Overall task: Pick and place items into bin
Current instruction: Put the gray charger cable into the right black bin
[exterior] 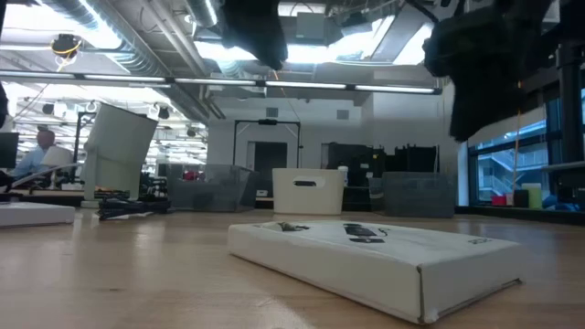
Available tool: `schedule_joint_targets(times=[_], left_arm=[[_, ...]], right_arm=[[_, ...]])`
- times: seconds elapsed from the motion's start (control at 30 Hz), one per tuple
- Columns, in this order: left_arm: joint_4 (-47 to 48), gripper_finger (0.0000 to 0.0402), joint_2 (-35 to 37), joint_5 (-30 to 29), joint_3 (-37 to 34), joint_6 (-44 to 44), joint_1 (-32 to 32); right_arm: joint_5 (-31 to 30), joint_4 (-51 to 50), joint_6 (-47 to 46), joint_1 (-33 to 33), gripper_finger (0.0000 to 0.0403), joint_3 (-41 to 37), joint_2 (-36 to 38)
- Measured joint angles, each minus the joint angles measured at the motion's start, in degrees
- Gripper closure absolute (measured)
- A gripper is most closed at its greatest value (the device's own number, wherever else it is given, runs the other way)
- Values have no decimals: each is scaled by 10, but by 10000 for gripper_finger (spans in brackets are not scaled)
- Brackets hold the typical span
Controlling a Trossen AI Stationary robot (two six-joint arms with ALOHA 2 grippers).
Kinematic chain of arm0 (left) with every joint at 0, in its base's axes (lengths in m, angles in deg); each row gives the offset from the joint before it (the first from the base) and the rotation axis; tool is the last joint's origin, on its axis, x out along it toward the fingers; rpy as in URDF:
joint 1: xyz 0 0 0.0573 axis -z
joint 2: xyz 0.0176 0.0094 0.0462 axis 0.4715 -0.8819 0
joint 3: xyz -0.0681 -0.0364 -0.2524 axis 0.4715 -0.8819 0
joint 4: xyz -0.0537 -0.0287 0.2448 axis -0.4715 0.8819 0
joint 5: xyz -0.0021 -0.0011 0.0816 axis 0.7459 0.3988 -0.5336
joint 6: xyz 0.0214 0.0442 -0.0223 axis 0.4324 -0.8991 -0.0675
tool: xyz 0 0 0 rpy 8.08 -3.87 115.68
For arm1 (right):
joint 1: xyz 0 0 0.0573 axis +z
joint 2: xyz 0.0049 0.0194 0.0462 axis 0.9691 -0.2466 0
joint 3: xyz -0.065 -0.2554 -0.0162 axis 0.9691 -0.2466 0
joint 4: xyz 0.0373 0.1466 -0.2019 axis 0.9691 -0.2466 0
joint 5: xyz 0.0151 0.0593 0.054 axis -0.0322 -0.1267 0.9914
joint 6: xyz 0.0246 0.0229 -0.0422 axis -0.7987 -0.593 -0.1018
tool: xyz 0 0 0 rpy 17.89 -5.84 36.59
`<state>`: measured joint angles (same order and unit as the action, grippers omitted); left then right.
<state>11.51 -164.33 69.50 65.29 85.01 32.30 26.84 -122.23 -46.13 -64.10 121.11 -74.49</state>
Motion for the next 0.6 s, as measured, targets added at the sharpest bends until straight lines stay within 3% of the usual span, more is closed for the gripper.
schedule_joint_targets(times=[0.2, 0.3, 0.6], left_arm=[[-52, 261, 1, -10, -74, -9, 15], [-76, 261, 22, -6, -113, -31, 15], [-186, 261, 189, 22, -285, -65, 8]], right_arm=[[1, -146, -130, 48, 394, 92, 0], [1, -164, -237, 92, 395, 113, 0], [39, -183, -570, 229, 397, 107, -65]])
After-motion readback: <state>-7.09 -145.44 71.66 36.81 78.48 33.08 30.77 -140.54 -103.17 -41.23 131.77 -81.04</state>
